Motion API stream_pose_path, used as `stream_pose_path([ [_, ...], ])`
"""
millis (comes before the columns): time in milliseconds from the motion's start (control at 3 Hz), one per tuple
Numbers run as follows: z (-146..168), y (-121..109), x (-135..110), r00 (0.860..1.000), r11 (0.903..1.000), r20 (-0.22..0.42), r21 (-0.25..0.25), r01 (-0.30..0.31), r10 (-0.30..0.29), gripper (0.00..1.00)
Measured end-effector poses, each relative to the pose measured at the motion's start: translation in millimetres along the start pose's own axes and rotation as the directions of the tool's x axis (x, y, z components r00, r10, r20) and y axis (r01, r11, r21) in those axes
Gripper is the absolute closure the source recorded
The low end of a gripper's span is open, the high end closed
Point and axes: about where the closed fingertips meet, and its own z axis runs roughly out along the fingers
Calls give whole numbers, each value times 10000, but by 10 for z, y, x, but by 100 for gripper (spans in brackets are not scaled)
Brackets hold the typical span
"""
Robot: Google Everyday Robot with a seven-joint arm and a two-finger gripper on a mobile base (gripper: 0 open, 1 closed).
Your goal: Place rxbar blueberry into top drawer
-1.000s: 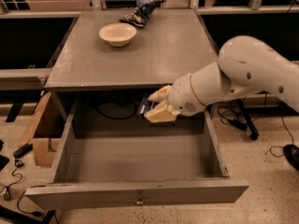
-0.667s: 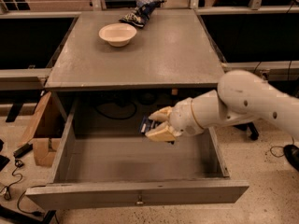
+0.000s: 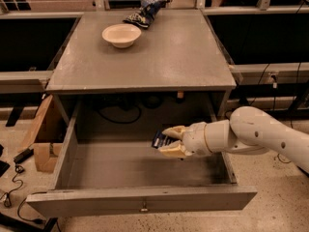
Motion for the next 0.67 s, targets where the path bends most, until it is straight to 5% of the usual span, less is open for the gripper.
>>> stream_pose_path([
  [667, 0, 0, 0, 10000, 10000, 0, -1, 0, 0, 51],
])
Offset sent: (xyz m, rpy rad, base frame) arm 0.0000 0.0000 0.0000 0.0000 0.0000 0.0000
